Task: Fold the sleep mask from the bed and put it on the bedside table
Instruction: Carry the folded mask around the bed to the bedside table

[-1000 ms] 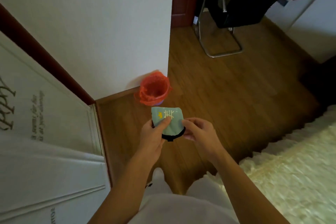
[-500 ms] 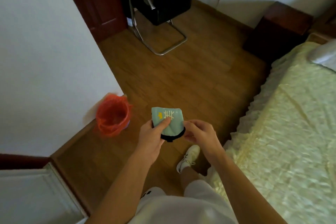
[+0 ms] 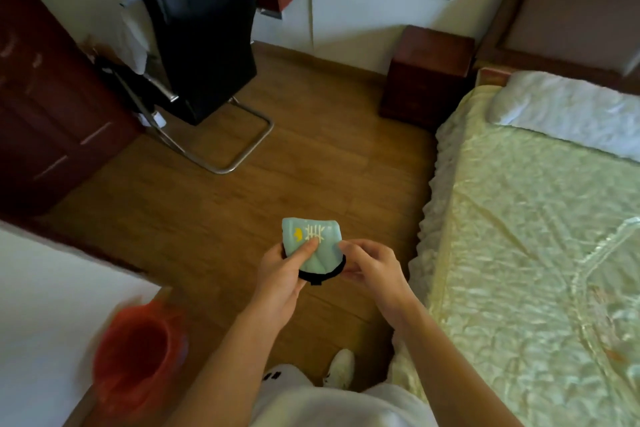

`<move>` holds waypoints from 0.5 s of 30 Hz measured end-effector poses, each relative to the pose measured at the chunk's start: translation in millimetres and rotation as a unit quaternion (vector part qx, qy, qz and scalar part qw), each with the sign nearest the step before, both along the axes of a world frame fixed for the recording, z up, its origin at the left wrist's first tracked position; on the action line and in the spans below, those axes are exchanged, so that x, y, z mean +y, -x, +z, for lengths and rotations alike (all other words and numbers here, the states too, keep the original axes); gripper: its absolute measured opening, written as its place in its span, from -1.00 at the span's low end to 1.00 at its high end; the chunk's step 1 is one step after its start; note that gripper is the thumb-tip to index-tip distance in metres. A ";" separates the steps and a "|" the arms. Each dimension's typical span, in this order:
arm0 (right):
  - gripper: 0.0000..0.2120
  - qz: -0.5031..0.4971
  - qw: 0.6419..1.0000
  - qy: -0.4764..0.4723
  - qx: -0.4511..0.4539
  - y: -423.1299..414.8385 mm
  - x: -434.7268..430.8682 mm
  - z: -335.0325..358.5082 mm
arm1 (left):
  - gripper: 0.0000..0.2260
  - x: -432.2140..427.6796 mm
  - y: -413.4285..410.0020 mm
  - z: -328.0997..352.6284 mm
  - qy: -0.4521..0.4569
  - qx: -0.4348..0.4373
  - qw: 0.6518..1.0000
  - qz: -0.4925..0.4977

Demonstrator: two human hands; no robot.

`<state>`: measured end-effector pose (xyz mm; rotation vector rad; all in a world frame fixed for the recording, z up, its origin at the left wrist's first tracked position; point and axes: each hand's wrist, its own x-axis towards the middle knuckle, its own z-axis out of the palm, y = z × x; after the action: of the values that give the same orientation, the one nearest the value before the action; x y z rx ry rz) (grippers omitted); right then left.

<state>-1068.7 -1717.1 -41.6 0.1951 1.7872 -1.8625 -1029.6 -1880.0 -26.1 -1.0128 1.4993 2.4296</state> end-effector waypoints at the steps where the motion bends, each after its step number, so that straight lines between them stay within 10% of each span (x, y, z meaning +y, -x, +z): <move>1: -0.75 -0.008 1.000 0.001 -0.002 12.5 5.4 0.2 | -0.58 5.4 16.0 2.1 0.004 0.000 1.000 -0.010; 15: -0.59 -0.106 0.994 0.005 -0.014 168.8 43.9 -20.5 | -0.77 40.2 209.5 -15.4 0.017 -0.019 0.994 -0.108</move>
<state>-1237.5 -1673.2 -62.1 0.4215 1.7966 -2.0029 -1239.1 -1839.9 -41.5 -0.8469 1.5539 2.2313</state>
